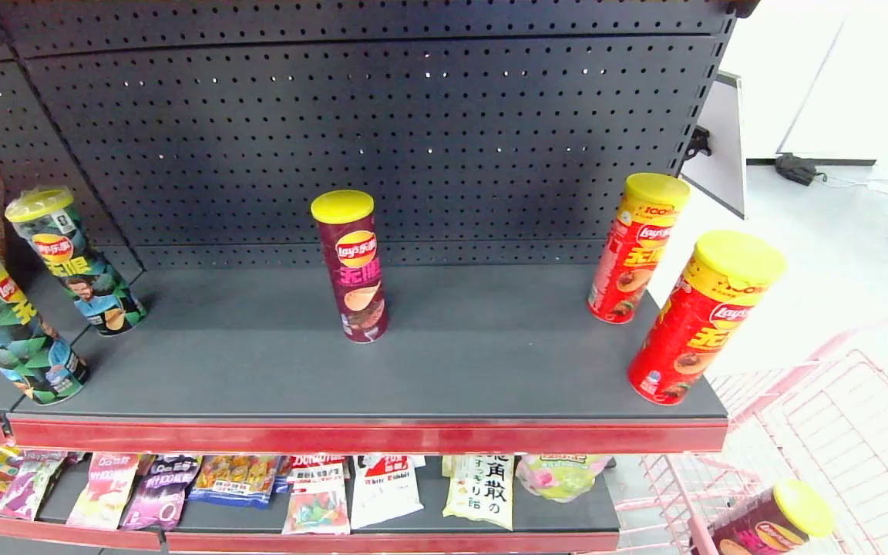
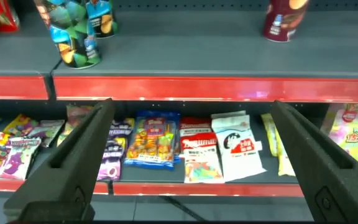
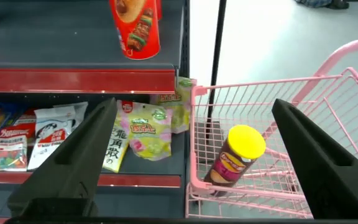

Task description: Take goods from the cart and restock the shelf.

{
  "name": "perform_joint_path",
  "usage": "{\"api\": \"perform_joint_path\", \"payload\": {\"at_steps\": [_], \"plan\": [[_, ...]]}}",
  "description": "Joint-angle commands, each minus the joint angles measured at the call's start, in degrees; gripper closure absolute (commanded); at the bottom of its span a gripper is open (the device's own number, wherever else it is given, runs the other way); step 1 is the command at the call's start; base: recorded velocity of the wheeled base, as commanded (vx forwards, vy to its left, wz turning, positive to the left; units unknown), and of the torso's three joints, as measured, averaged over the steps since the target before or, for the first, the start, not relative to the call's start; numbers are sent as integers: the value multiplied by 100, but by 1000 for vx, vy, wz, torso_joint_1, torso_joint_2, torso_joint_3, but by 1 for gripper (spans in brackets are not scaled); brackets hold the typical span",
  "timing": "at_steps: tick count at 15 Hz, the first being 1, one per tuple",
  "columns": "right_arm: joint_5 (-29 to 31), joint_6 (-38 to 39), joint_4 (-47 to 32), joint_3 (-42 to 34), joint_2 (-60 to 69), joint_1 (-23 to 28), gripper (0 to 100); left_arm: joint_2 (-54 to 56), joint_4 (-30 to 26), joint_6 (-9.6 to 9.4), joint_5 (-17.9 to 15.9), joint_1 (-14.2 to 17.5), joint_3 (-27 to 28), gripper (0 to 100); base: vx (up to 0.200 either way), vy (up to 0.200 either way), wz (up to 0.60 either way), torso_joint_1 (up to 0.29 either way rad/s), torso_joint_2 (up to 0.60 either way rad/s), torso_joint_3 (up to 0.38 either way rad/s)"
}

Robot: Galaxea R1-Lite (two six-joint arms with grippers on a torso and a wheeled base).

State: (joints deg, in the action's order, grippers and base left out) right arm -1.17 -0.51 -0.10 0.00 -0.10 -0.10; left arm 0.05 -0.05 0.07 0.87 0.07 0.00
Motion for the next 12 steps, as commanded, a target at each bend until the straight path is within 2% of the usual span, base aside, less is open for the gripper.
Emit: {"api": "perform_joint_path", "payload": {"at_steps": [1,10,12], "plan": [[-6,-2,10,0,-8,1,0,-5,-4,1,10,1,0,0,0,0,-600,2,12,2],[-6,-2,10,0,-8,1,0,-5,-4,10,10,1,0,0,0,0,-600,8,3,2],[-6,7,10,0,-8,1,0,-5,-4,10,1,1,0,0,0,0,0,0,0,0]]}}
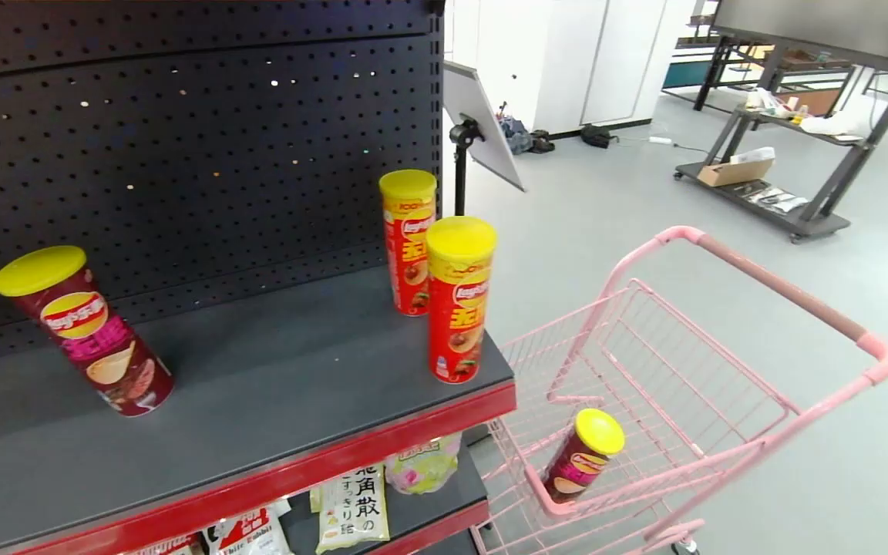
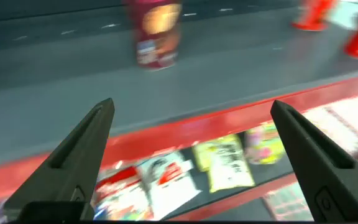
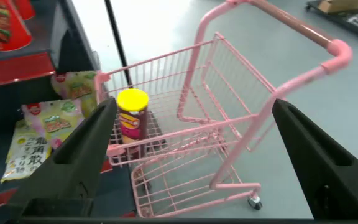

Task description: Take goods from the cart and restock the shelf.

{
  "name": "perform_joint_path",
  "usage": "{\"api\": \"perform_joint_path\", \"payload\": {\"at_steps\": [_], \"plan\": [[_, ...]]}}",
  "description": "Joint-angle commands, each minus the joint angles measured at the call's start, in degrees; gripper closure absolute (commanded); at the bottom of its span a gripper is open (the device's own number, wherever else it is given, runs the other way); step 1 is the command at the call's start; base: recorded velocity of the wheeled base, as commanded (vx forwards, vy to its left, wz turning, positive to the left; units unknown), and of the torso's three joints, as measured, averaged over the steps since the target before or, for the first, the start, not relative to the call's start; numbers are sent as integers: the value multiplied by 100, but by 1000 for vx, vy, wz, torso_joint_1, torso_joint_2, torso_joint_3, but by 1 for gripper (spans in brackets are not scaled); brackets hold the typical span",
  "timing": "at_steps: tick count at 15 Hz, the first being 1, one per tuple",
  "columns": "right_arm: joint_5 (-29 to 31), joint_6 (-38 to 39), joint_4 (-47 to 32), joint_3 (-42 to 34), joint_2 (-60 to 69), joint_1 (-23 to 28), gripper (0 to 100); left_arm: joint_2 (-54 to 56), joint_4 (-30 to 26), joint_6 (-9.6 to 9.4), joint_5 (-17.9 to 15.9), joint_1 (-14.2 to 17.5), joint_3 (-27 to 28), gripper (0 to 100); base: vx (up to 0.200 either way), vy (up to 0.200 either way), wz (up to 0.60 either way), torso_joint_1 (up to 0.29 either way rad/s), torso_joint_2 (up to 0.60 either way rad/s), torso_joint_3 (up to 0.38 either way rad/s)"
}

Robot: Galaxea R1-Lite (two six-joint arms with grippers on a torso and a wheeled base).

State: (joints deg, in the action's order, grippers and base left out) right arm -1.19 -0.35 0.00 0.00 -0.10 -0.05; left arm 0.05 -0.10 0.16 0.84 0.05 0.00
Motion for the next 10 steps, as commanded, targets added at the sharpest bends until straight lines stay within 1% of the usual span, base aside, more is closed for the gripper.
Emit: {"api": "perform_joint_path", "payload": {"at_steps": [1,6,10], "plan": [[-4,9,0,0,-8,-4,0,-5,1,2,13,4,0,0,0,0,0,0,0,0],[-4,18,0,0,-8,-4,0,-5,1,2,13,4,0,0,0,0,0,0,0,0],[-4,18,0,0,-8,-4,0,-5,1,2,13,4,0,0,0,0,0,-124,319,182]]}}
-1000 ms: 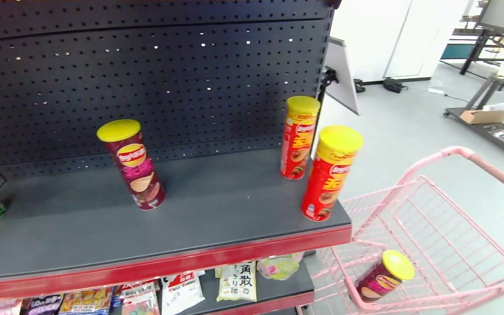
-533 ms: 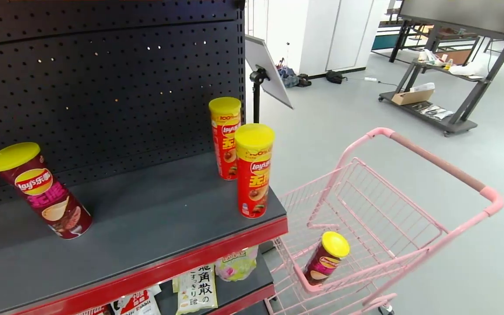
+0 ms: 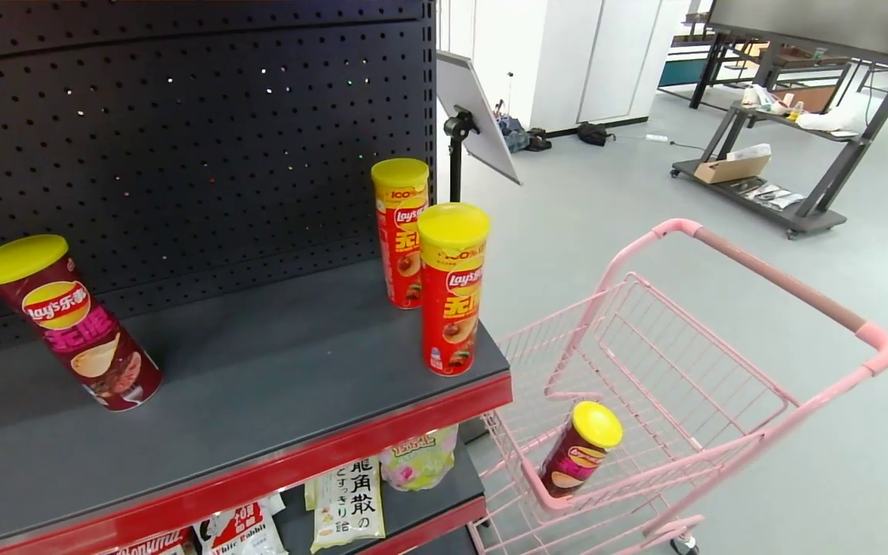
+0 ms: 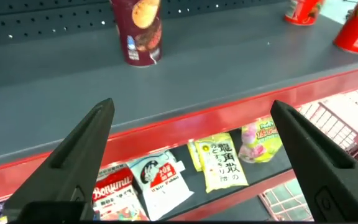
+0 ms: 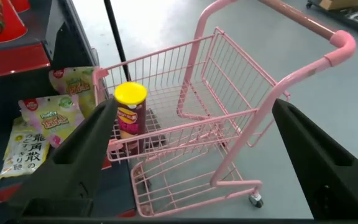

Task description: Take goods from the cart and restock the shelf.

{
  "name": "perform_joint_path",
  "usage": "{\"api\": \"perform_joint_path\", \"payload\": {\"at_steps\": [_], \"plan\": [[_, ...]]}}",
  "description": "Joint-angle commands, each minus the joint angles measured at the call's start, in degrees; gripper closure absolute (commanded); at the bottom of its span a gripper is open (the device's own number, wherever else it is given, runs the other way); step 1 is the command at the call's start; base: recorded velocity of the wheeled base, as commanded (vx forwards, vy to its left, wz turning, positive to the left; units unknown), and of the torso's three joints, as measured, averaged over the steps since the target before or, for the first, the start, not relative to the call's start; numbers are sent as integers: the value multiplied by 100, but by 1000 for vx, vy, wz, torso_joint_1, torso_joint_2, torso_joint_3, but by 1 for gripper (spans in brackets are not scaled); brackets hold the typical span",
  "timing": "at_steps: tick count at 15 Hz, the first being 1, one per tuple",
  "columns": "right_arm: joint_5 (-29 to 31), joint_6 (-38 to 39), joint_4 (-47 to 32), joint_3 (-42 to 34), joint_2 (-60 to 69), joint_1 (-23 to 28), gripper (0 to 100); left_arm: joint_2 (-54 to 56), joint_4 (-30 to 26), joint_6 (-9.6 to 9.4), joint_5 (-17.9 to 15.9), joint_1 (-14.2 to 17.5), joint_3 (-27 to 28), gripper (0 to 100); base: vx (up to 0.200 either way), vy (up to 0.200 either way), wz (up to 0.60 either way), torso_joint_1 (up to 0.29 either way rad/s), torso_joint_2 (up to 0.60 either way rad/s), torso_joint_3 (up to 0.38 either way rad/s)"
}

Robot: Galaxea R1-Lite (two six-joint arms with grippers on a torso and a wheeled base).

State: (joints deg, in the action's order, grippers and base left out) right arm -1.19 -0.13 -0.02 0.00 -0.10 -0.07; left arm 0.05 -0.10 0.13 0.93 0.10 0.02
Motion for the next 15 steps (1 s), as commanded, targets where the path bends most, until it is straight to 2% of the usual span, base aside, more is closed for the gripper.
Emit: {"api": "perform_joint_path", "payload": {"at_steps": [1,15], "plan": [[-4,-4,2,0,-8,-1,0,-5,1,4,-5,-1,-2,0,0,0,0,-134,349,198],[5,-4,2,0,-8,-1,0,-5,1,4,4,-1,-2,0,0,0,0,-141,355,210]]}}
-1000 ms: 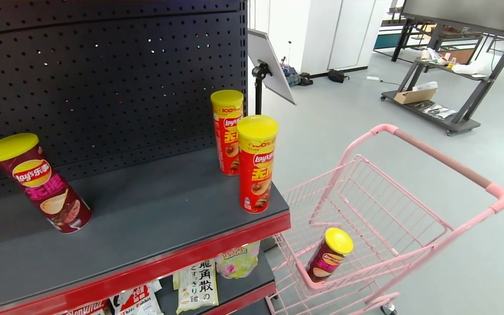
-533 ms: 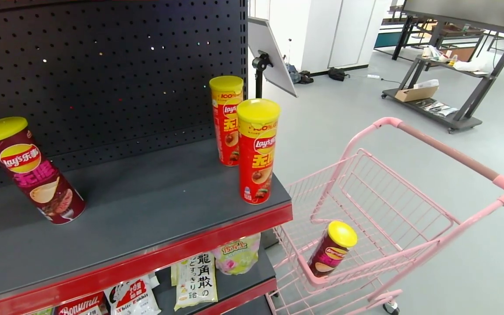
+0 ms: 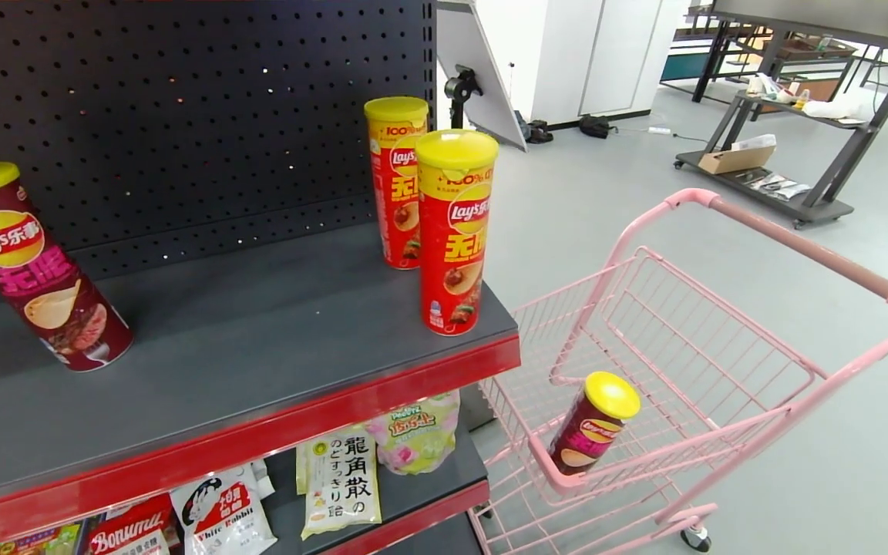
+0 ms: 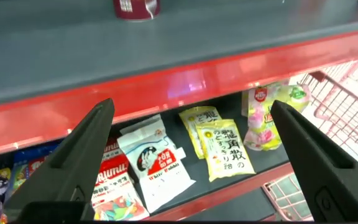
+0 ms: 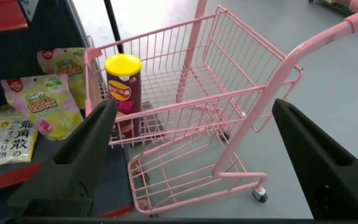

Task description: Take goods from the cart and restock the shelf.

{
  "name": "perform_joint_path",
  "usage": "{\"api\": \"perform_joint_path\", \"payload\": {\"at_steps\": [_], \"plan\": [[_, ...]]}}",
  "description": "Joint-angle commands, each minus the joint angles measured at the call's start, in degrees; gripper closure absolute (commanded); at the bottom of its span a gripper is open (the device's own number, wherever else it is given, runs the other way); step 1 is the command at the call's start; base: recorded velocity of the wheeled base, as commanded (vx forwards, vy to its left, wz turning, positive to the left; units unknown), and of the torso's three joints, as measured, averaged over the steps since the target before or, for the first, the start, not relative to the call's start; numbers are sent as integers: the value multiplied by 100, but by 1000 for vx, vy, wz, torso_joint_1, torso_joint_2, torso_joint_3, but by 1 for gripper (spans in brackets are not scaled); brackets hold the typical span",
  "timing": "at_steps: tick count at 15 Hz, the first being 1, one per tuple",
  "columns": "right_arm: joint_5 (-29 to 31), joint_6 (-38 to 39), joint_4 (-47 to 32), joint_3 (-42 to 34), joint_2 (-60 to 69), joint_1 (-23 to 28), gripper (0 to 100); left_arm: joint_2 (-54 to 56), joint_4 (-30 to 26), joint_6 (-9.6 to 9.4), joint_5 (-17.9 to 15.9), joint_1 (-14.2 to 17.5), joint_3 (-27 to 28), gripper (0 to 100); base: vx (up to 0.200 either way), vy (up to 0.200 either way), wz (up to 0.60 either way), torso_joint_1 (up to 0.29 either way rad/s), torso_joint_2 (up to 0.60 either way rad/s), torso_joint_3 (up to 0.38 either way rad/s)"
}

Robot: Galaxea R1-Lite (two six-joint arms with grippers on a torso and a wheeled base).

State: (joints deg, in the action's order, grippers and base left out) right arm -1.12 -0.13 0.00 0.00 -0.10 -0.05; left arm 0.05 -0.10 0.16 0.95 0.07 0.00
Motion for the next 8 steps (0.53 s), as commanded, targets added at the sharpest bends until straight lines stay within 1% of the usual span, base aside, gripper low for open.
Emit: {"api": "perform_joint_path", "payload": {"at_steps": [1,4,8], "plan": [[7,-4,0,0,-8,-4,0,-5,1,2,2,1,0,0,0,0,0,-149,378,232],[7,-4,-9,0,-8,-4,0,-5,1,2,2,1,0,0,0,0,0,-152,435,277],[7,-4,0,0,-8,-4,0,-5,1,2,2,1,0,0,0,0,0,-178,543,360]]}}
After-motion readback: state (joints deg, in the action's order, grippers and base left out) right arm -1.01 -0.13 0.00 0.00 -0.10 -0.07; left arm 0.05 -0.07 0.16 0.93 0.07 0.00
